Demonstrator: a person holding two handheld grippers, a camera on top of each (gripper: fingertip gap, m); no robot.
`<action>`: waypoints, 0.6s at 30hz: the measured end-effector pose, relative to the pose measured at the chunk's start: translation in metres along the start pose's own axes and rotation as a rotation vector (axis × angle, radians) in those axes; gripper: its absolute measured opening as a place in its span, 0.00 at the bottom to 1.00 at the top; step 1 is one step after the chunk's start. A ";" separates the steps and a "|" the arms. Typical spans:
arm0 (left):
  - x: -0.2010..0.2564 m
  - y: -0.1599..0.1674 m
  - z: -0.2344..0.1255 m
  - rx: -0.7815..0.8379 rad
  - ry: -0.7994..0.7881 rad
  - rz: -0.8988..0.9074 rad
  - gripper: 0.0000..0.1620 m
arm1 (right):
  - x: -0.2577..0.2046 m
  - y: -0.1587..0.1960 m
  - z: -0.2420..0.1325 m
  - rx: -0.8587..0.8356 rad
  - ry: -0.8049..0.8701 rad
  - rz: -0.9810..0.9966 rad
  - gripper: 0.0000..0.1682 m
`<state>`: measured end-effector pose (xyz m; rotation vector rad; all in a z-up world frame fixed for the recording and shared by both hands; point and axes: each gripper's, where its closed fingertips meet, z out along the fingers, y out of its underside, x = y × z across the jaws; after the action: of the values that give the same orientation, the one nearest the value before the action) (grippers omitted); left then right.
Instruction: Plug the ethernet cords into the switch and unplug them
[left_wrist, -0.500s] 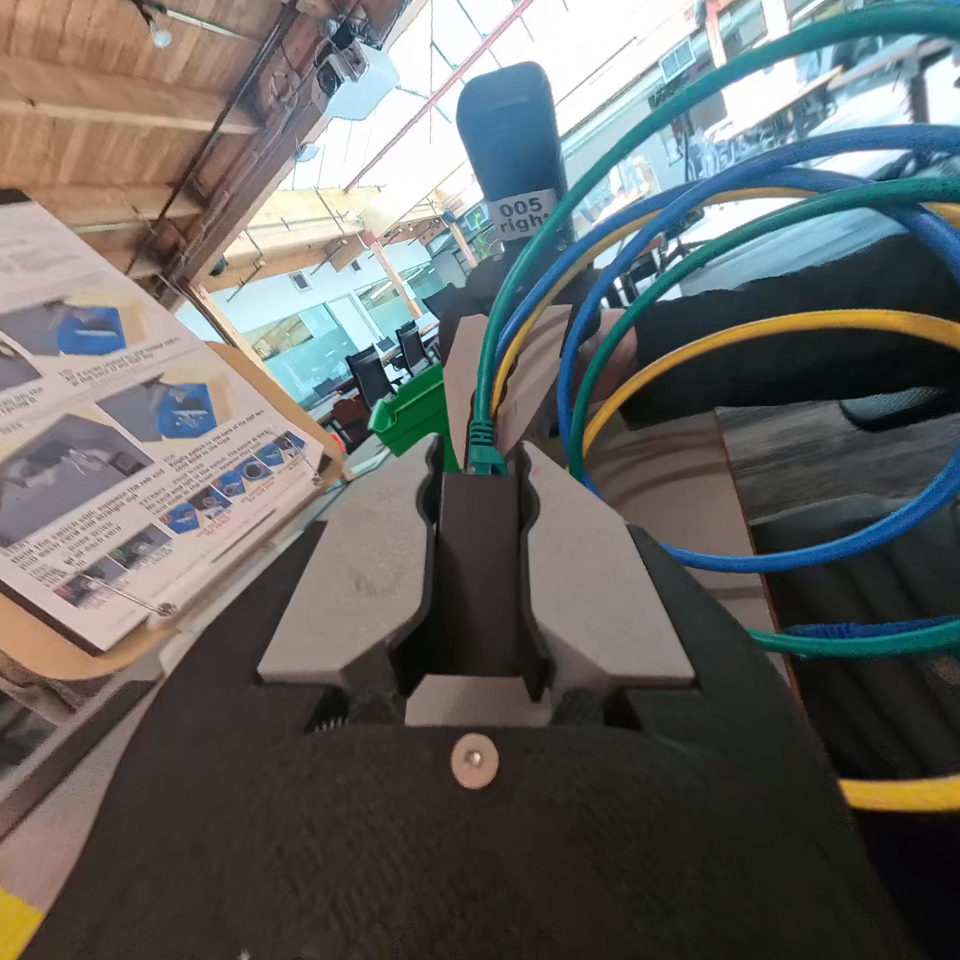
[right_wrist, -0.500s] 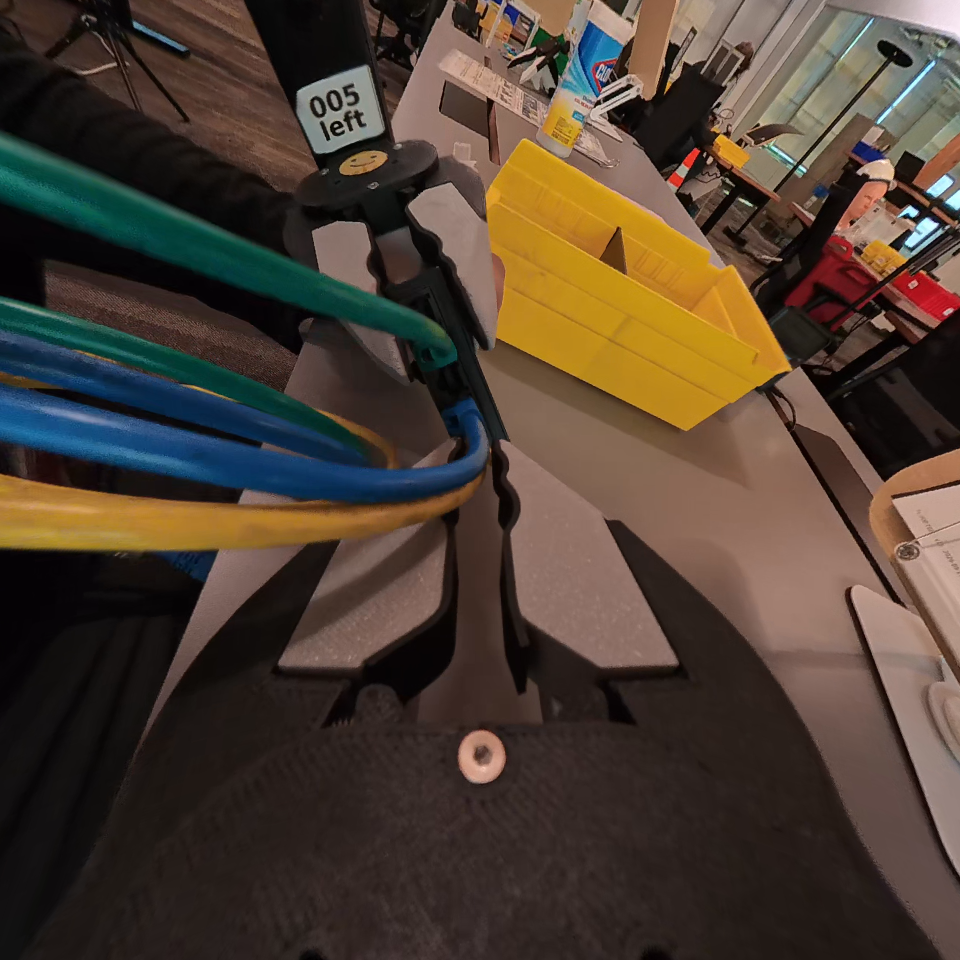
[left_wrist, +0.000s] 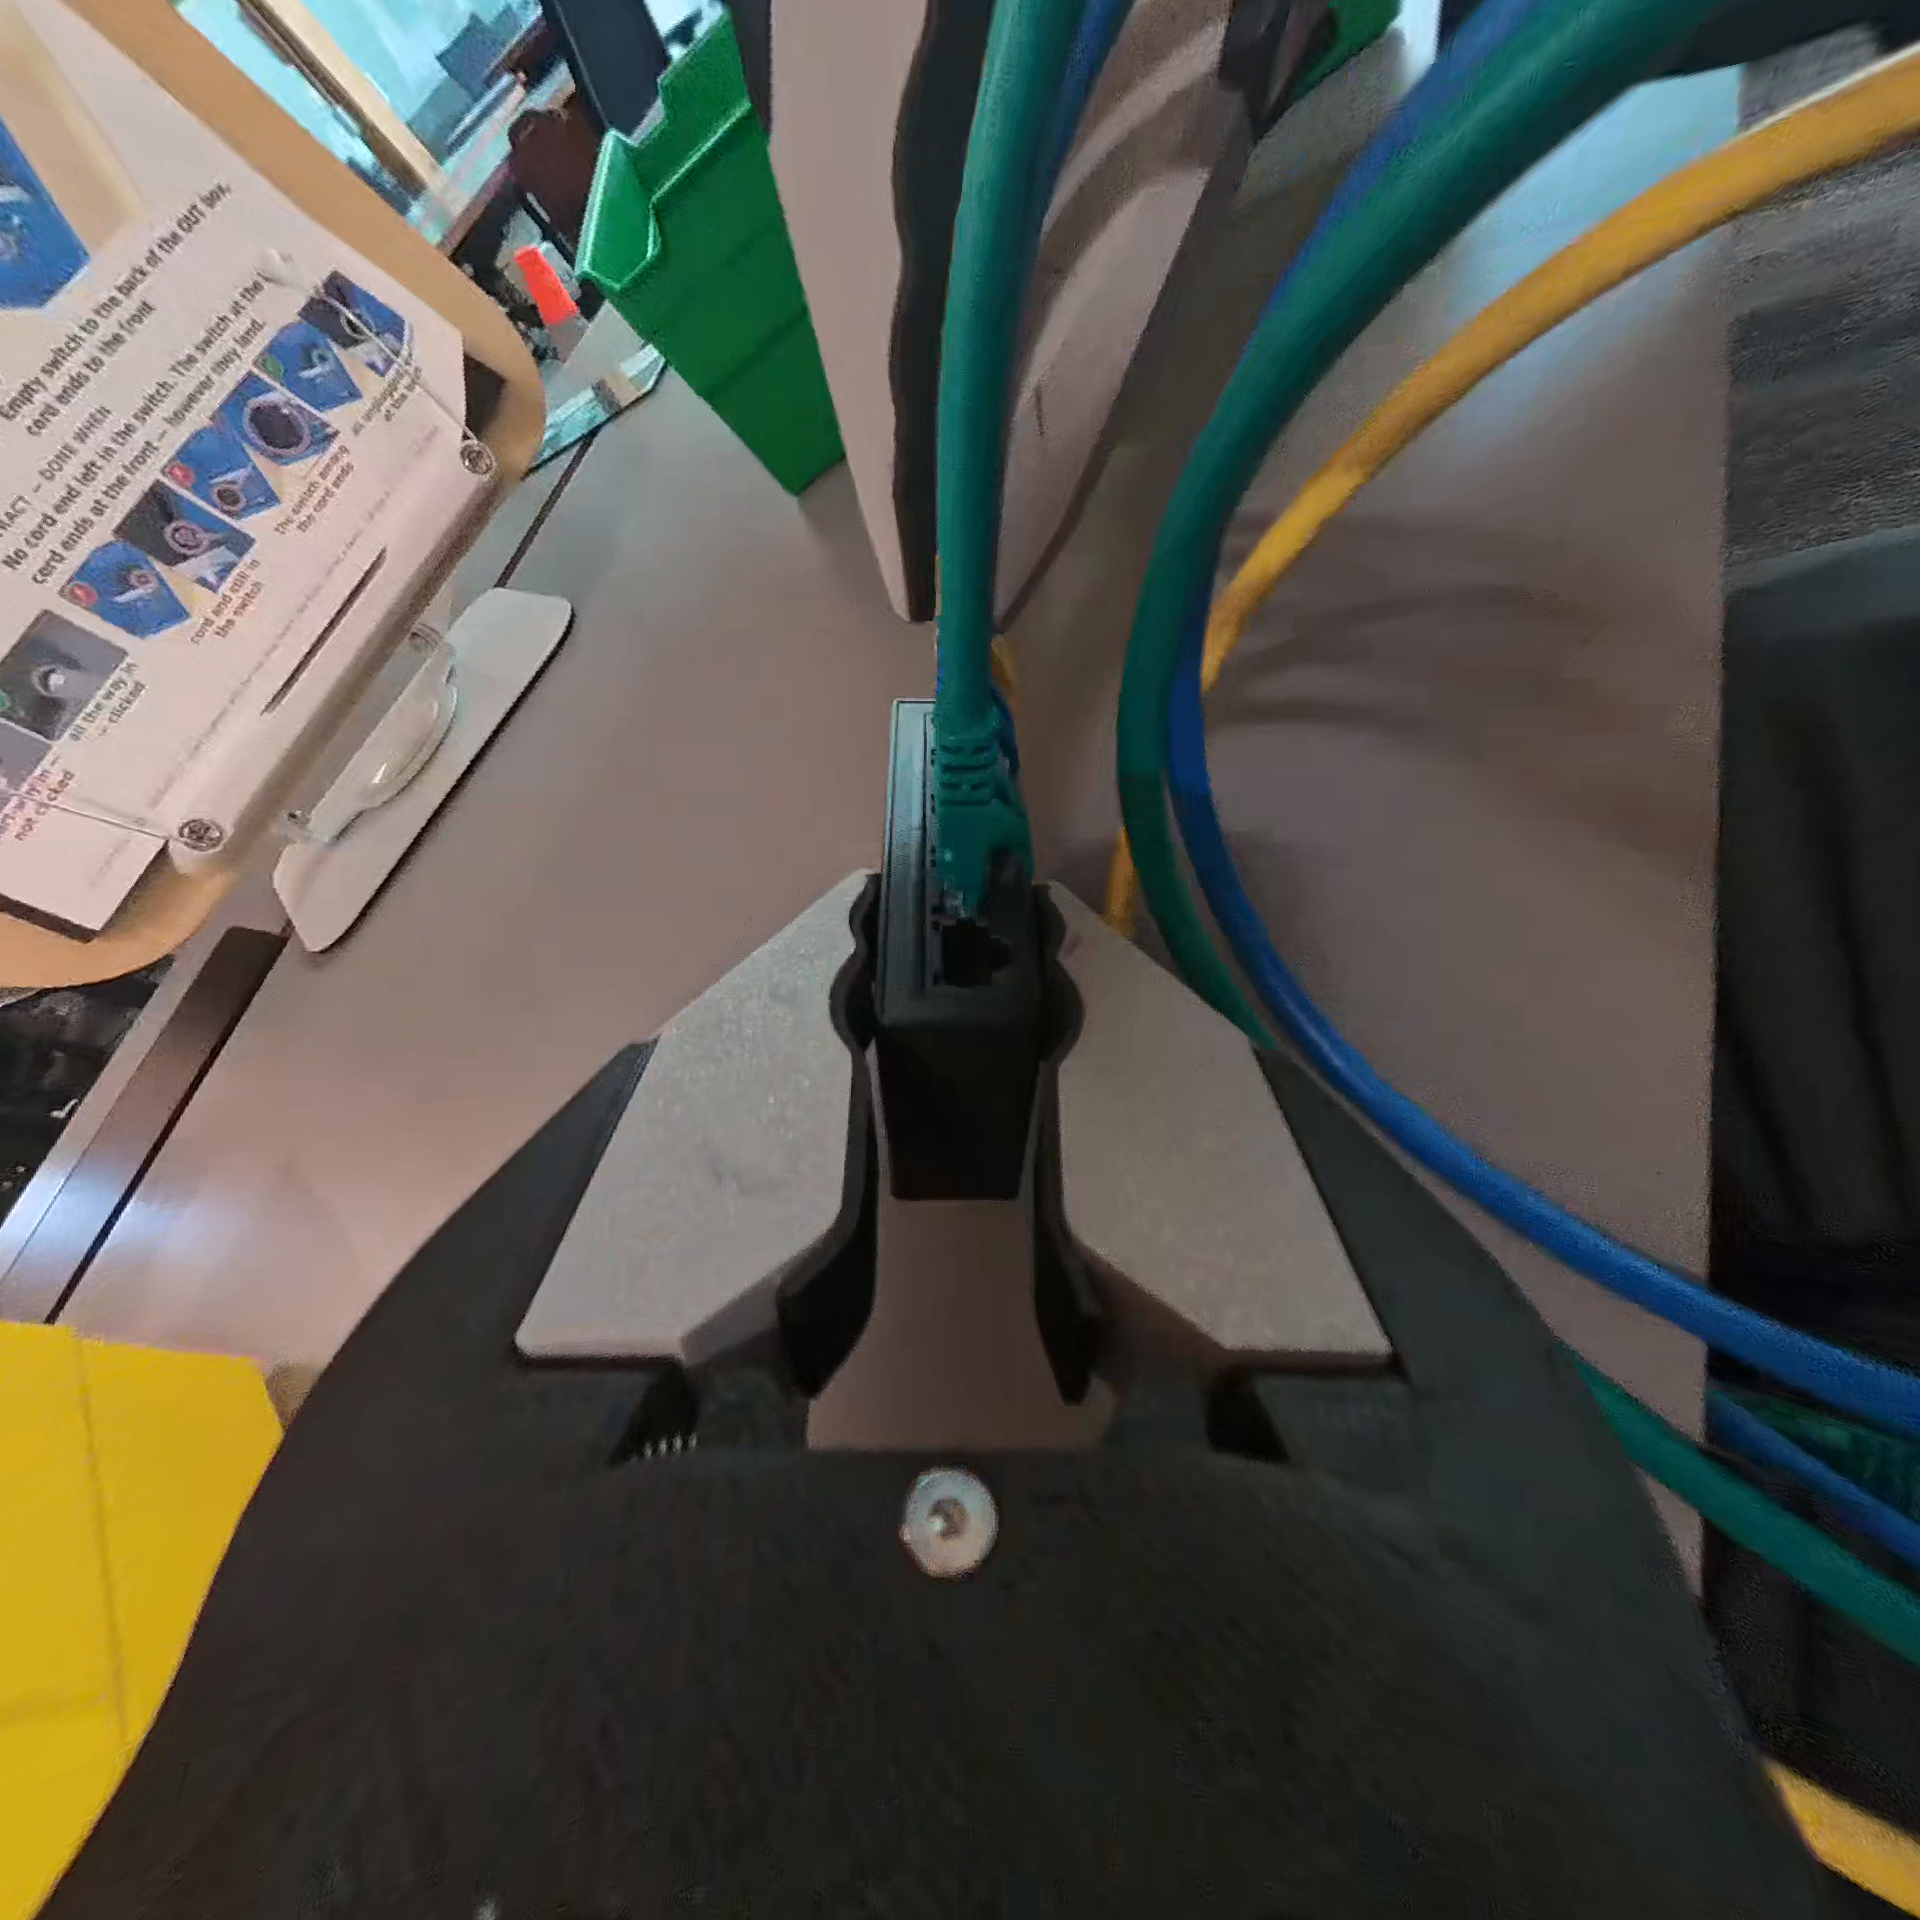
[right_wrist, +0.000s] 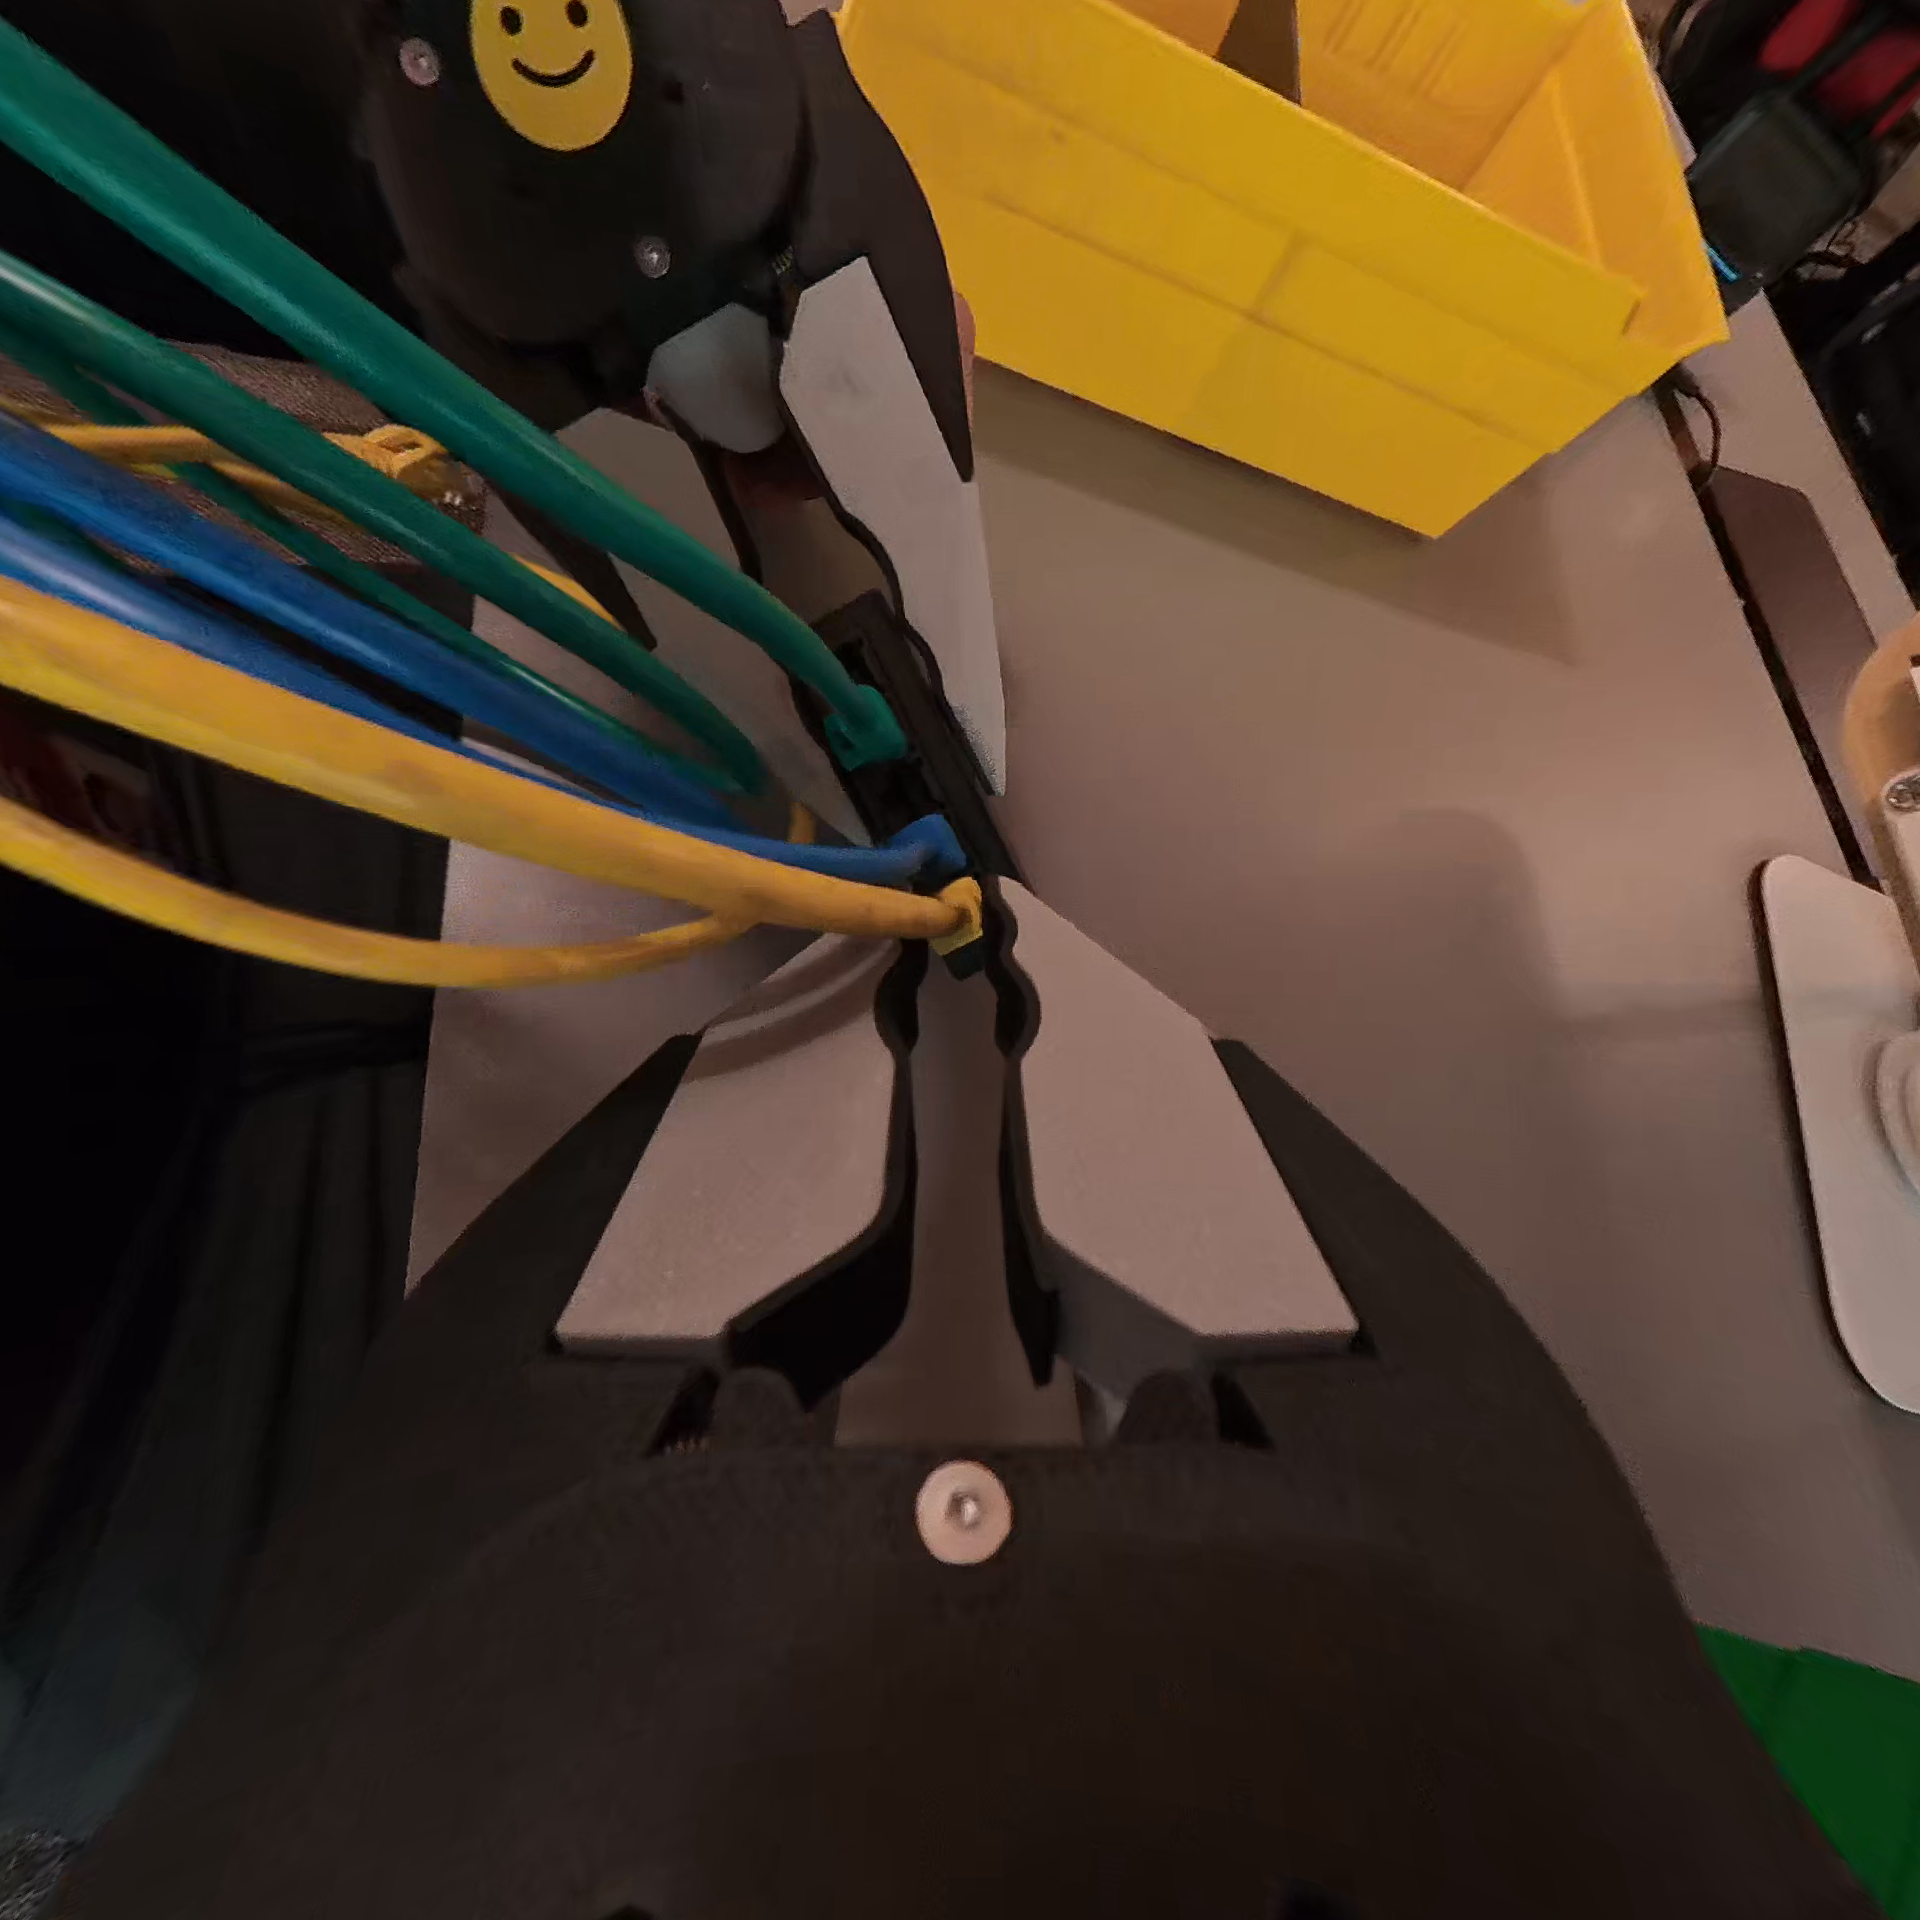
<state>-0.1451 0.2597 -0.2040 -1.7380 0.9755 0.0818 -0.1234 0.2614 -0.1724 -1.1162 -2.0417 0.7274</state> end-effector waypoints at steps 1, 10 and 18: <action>-0.001 0.000 0.000 -0.001 -0.001 -0.004 0.16 | 0.000 0.000 0.000 -0.009 0.004 0.007 0.04; -0.002 0.018 0.007 -0.099 -0.056 0.118 0.19 | 0.000 -0.002 0.004 -0.005 -0.005 0.030 0.04; -0.002 0.008 -0.001 -0.034 0.120 -0.164 0.16 | -0.001 -0.011 -0.002 0.011 0.023 -0.010 0.03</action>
<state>-0.1519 0.2592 -0.2092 -1.8643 0.9187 -0.1135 -0.1272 0.2559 -0.1633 -1.1025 -2.0201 0.7168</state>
